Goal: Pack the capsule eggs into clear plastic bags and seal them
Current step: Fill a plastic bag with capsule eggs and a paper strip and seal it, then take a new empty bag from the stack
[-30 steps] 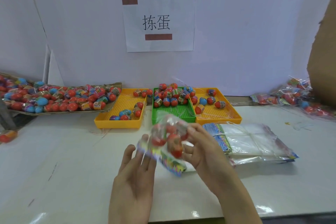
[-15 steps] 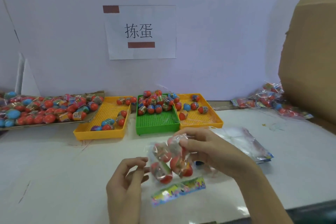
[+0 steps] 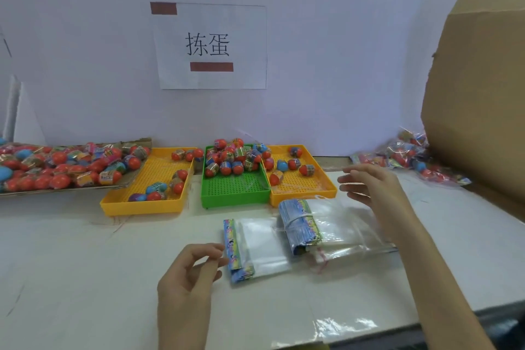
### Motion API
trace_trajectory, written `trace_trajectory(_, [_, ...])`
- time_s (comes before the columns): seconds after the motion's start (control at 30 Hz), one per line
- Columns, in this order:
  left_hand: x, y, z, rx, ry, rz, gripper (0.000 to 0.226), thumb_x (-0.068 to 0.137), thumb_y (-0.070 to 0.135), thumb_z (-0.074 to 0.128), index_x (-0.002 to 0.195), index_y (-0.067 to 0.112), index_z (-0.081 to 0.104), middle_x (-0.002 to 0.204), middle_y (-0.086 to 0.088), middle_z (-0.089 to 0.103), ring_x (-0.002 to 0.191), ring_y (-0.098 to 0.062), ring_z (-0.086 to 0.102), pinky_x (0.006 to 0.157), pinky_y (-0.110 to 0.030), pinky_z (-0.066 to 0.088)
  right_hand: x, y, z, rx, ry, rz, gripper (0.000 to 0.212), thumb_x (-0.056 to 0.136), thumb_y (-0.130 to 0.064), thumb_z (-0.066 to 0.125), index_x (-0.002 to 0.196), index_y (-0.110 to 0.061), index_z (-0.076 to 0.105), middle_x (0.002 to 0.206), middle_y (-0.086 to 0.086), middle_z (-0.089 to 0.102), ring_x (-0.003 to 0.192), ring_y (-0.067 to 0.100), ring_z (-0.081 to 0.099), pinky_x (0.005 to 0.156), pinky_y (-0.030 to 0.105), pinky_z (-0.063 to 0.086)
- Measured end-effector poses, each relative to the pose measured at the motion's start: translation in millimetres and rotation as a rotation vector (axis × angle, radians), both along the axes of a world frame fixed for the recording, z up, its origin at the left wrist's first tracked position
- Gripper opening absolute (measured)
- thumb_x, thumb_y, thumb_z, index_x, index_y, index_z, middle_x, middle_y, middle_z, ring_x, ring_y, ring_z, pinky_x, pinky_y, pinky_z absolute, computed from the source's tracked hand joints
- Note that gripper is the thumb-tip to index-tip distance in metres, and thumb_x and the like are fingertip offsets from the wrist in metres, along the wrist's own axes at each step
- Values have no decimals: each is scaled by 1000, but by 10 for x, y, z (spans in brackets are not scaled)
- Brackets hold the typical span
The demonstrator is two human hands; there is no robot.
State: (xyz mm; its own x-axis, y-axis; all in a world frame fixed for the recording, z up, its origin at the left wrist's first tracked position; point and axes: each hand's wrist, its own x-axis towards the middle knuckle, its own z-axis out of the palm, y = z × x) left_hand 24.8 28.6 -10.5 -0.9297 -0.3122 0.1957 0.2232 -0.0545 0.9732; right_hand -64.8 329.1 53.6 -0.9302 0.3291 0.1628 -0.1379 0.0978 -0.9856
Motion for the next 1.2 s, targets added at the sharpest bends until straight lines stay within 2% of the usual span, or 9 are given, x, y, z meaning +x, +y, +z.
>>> trace_trajectory(0.2, [27, 27, 54, -100, -41, -55, 31, 91, -18, 54, 75, 6, 66, 90, 7, 78, 83, -18, 74, 83, -44, 51, 268, -312, 143, 545, -7, 308, 10, 93, -21, 70, 97, -29, 75, 97, -9, 75, 89, 4, 68, 82, 24, 50])
trace_trajectory(0.3, [30, 34, 61, -136, -54, -90, 29, 91, -16, 56, 77, 6, 69, 94, 7, 78, 76, -7, 72, 76, -33, 53, 291, -450, 92, 801, -100, 369, 21, 86, -41, 75, 105, -43, 66, 116, -23, 62, 108, -3, 57, 86, 17, 43])
trace_trajectory(0.37, [28, 43, 57, -158, -54, -93, 29, 91, -16, 56, 78, 6, 70, 93, 8, 78, 71, 1, 69, 66, -18, 51, 304, -549, 18, 897, -98, 303, 25, 84, -44, 77, 106, -41, 64, 119, -20, 55, 113, 4, 53, 92, 25, 43])
trace_trajectory(0.43, [21, 50, 44, -166, -54, -80, 29, 92, -15, 57, 83, 10, 71, 91, 12, 77, 73, 4, 69, 63, -10, 48, 355, -699, -46, 921, 28, 222, 24, 83, -37, 79, 103, -38, 65, 115, -18, 56, 111, 8, 53, 97, 32, 41])
trace_trajectory(0.53, [25, 61, 33, -129, -64, -31, 32, 94, -10, 57, 94, 20, 70, 95, 20, 75, 91, 5, 70, 72, -7, 48, 467, -1040, -145, 833, 206, 322, 18, 85, -23, 79, 97, -32, 70, 96, -18, 62, 89, 5, 59, 81, 22, 46])
trace_trajectory(0.6, [24, 45, 26, -87, -77, 1, 35, 95, -9, 57, 100, 23, 68, 107, 14, 73, 98, -1, 71, 89, -23, 52, 528, -1314, -224, 759, 214, 417, 13, 87, -21, 74, 96, -29, 71, 89, -14, 65, 79, 9, 62, 73, 21, 49])
trace_trajectory(0.67, [10, 17, 17, 4, -98, 10, 34, 94, -11, 56, 103, 20, 67, 116, 1, 70, 95, -5, 73, 96, -39, 52, 518, -1525, -361, 767, 156, 400, 15, 90, -27, 69, 105, -27, 71, 99, -12, 62, 90, 6, 60, 83, 26, 50])
trace_trajectory(0.87, [-11, -50, 11, 233, -122, -19, 27, 96, -6, 56, 103, 16, 69, 120, -6, 69, 103, -23, 74, 86, -33, 53, 442, -1688, -598, 896, 54, 273, 23, 93, -26, 65, 115, -20, 69, 113, -2, 54, 112, 18, 49, 100, 28, 38])
trace_trajectory(1.2, [-1, -58, 14, 188, -111, -84, 27, 99, -6, 52, 106, 13, 70, 113, -3, 74, 95, -18, 76, 84, -32, 52, 372, -1711, -465, 851, 54, 178, 19, 94, -25, 58, 82, -19, 71, 85, -4, 66, 83, 14, 59, 77, 36, 49])
